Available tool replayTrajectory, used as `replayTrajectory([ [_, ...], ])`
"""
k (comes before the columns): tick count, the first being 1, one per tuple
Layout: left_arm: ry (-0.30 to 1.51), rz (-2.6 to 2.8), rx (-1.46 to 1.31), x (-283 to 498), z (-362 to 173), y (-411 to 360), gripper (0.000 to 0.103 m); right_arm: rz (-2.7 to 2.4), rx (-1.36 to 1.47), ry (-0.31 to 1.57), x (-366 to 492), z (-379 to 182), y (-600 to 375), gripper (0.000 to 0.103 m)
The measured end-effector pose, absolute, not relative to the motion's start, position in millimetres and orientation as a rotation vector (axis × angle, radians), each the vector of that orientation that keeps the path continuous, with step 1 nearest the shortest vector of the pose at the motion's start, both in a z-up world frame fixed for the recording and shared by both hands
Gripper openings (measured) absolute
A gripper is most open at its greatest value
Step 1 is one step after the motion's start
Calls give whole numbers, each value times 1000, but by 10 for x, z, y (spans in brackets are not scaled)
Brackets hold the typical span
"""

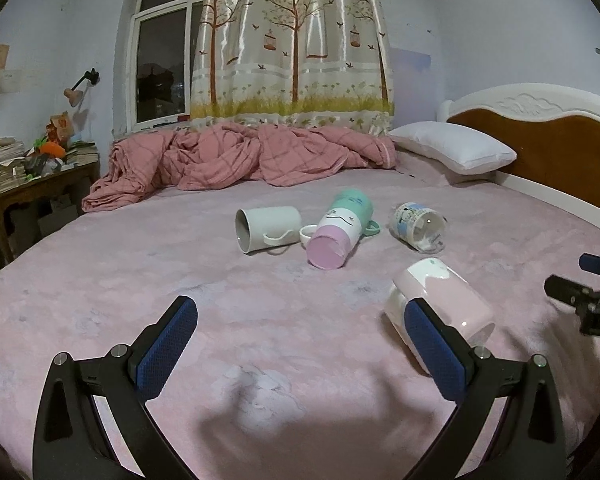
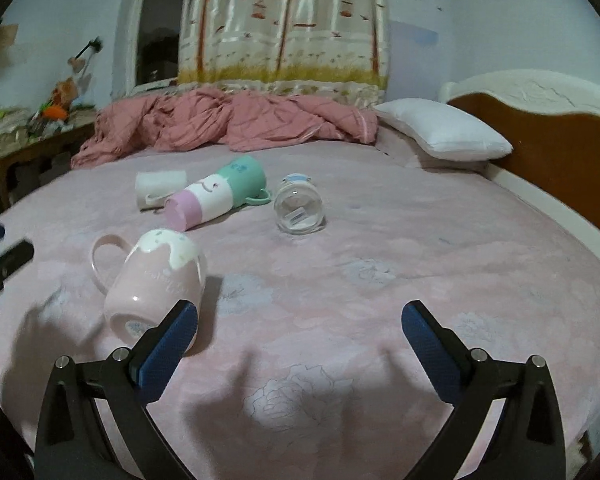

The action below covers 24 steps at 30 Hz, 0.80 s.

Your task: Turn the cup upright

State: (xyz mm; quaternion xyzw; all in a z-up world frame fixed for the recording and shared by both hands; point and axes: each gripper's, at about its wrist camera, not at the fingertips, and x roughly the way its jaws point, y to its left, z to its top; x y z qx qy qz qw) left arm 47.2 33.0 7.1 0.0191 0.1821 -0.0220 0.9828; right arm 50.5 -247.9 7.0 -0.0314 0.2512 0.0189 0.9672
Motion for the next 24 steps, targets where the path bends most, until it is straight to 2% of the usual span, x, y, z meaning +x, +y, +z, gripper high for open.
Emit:
replayTrajectory([
  [15, 344, -55, 18, 376, 60, 266, 103, 7, 36, 529, 530, 75, -2654, 103],
  [21, 255, -70, 14, 166, 248, 173, 103, -32, 26, 508, 511, 119, -2685, 103],
  [24, 286, -87, -55, 133, 425, 153, 103, -53, -6, 485, 479, 151, -2681, 103],
])
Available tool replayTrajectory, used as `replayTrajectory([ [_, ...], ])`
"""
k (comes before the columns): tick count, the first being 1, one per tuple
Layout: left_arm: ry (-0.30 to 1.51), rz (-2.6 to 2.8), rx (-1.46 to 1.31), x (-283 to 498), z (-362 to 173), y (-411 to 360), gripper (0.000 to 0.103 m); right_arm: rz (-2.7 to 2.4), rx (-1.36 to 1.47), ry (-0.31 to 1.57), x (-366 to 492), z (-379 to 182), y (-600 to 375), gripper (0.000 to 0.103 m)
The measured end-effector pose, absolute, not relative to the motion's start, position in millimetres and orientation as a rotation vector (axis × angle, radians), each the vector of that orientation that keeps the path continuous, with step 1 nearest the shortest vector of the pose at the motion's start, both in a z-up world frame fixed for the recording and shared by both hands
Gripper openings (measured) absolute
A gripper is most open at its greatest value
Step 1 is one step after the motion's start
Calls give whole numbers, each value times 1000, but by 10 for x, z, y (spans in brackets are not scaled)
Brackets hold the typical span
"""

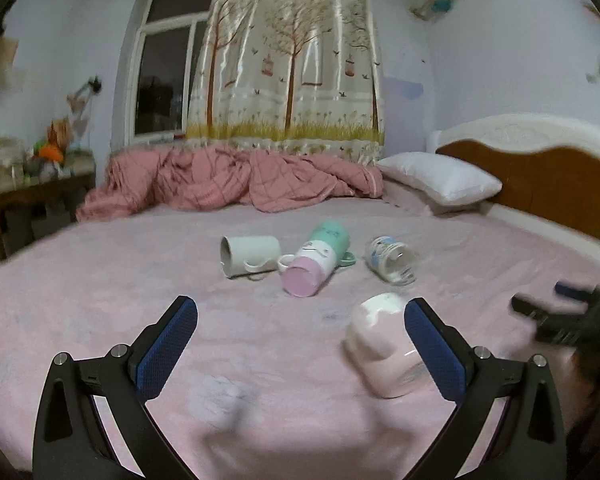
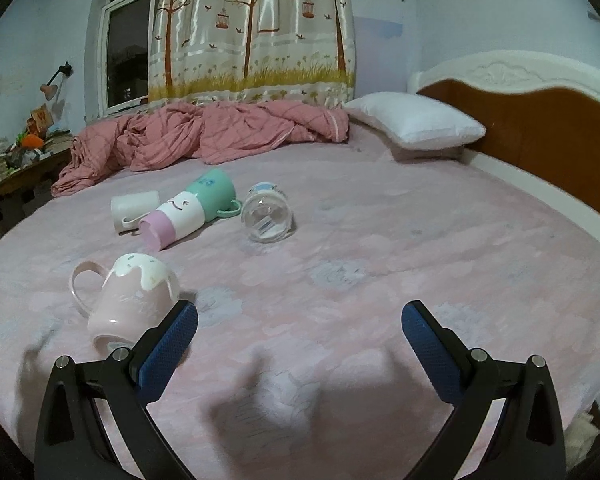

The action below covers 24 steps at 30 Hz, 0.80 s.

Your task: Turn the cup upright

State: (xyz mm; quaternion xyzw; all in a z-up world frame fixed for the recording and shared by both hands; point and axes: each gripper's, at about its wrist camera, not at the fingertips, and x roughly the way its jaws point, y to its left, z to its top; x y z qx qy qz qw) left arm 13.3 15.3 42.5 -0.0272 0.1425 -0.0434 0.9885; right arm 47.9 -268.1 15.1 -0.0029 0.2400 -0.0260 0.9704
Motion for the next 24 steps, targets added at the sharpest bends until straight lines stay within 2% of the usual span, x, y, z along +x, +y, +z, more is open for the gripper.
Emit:
replayTrajectory([
  [5, 344, -75, -79, 278, 814, 9, 103, -106, -109, 414, 395, 235, -2624, 103],
  [9, 482, -75, -57, 653, 946, -198, 103, -42, -9, 460, 432, 287, -2779, 103],
  [12, 673, -116, -81, 1008, 914, -357, 102, -70, 66, 465, 438, 294, -2934, 103],
  [19, 895, -146, -234, 1567, 644, -529, 102, -213, 16, 461, 473, 275, -3075, 103],
  [21, 977, -140, -216, 1716, 540, -572, 97, -199, 25, 475, 491, 267, -3091, 103],
  [24, 1061, -151, -202, 1832, 410, -614, 96, -192, 22, 480, 491, 256, -3092, 103],
])
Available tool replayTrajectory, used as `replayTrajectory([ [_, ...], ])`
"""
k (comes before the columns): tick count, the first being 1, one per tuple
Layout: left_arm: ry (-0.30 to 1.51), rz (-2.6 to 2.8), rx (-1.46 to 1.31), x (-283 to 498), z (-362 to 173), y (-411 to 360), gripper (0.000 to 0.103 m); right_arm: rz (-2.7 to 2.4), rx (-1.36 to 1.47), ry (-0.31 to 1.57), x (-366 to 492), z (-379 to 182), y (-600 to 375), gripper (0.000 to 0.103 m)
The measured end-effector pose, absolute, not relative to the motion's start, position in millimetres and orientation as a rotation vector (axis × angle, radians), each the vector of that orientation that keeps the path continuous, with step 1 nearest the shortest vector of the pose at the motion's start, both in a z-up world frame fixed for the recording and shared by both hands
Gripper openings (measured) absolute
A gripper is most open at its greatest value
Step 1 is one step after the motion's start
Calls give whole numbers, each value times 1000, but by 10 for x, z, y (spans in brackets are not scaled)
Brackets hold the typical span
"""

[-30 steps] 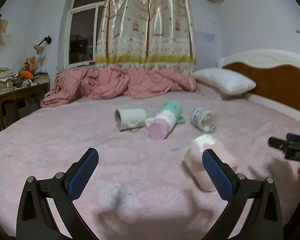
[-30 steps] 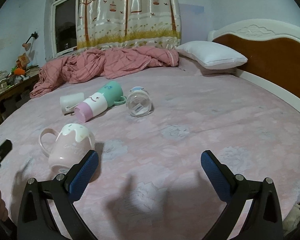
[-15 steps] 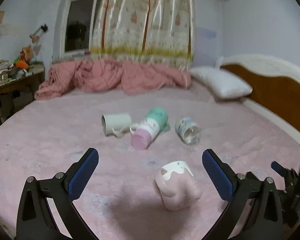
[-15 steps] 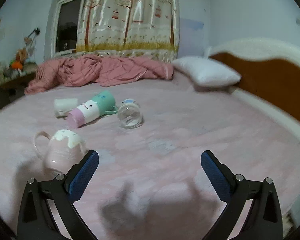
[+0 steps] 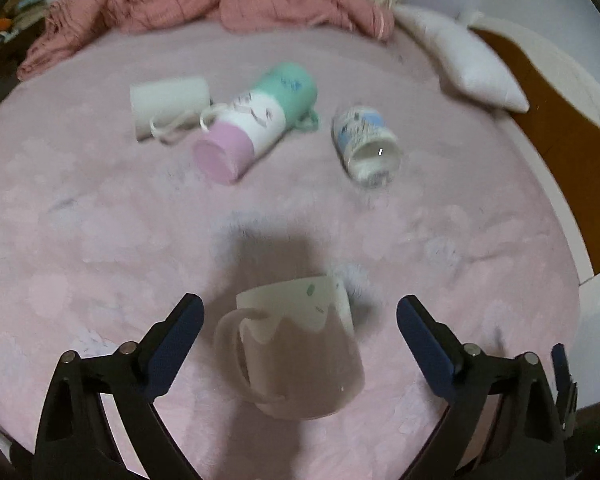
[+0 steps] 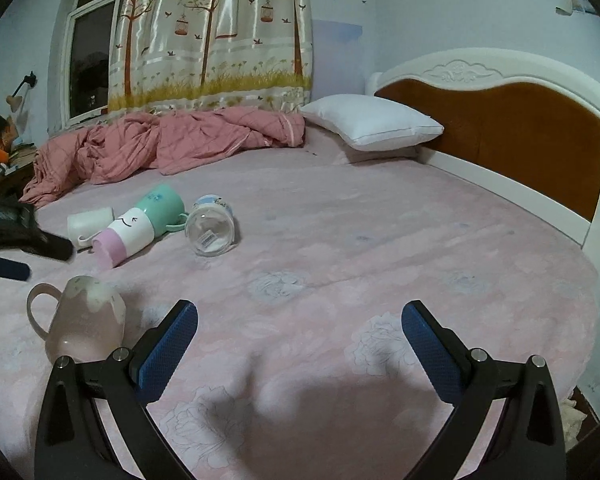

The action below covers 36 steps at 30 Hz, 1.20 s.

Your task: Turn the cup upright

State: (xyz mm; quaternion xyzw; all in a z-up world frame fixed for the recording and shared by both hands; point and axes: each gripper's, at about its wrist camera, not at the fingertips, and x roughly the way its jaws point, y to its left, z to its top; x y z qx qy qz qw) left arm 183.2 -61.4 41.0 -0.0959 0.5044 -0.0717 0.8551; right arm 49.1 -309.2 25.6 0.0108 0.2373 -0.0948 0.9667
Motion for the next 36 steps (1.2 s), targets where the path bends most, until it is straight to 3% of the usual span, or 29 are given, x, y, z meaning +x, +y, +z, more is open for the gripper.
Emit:
replayTrajectory([
  [5, 1199, -129, -268, 2062, 138, -560, 92, -168, 34, 510, 526, 225, -3082, 103],
  [9, 1320, -157, -316, 2219, -118, -576, 82, -146, 45, 577, 607, 149, -3089, 103],
  [17, 1314, -165, -358, 2272, -176, -540, 82, -144, 59, 580, 614, 141, -3128, 103],
  [36, 847, -100, 40, 1625, 380, -779, 80, -171, -25, 548, 574, 187, -3003, 103],
])
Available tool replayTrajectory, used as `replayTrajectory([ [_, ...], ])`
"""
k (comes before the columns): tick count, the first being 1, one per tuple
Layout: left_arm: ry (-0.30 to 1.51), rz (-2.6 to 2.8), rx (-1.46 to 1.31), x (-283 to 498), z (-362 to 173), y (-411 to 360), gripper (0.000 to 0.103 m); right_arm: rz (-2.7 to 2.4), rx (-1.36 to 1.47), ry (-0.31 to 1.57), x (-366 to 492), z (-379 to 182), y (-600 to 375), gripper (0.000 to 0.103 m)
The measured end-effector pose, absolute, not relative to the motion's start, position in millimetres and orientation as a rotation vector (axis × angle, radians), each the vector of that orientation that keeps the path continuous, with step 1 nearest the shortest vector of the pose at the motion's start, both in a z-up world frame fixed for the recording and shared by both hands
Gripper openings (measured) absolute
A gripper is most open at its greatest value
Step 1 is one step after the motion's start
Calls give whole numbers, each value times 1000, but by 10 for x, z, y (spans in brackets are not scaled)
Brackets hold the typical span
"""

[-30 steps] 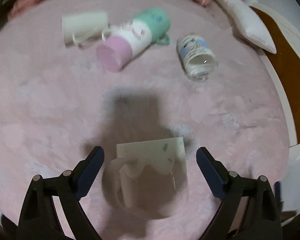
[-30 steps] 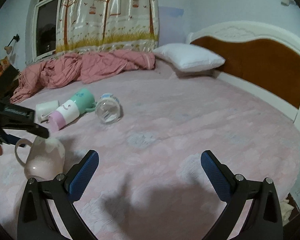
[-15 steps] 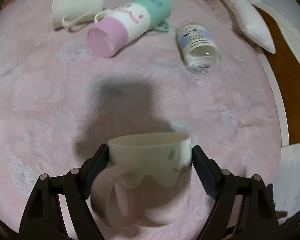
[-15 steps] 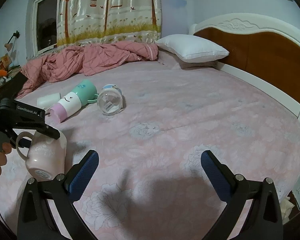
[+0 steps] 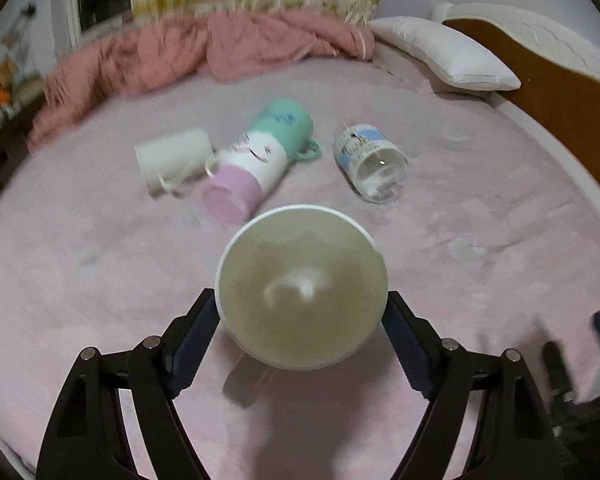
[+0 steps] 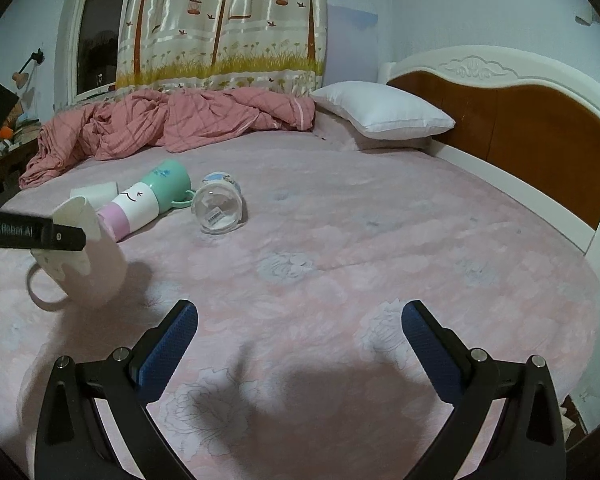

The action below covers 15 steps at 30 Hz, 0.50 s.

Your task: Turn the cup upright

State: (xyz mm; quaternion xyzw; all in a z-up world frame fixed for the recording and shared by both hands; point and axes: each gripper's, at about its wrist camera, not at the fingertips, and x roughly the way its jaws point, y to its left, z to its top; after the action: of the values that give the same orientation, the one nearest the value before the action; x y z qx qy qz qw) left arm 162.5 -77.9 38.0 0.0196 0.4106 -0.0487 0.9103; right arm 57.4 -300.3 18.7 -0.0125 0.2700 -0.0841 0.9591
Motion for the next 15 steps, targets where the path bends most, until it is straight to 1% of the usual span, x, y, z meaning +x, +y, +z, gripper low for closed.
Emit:
replayTrajectory([
  [5, 828, -139, 21, 1630, 179, -746, 80, -174, -31, 551, 580, 179, -3002, 103],
  [11, 723, -169, 40, 1501, 107, -757, 81, -174, -40, 554, 583, 153, -2993, 103],
  [13, 674, -182, 52, 1426, 139, -744, 86, -172, -41, 554, 583, 149, -2991, 103],
  [15, 612, -167, 87, 1324, 195, -749, 97, -171, -41, 553, 570, 141, -2975, 103],
])
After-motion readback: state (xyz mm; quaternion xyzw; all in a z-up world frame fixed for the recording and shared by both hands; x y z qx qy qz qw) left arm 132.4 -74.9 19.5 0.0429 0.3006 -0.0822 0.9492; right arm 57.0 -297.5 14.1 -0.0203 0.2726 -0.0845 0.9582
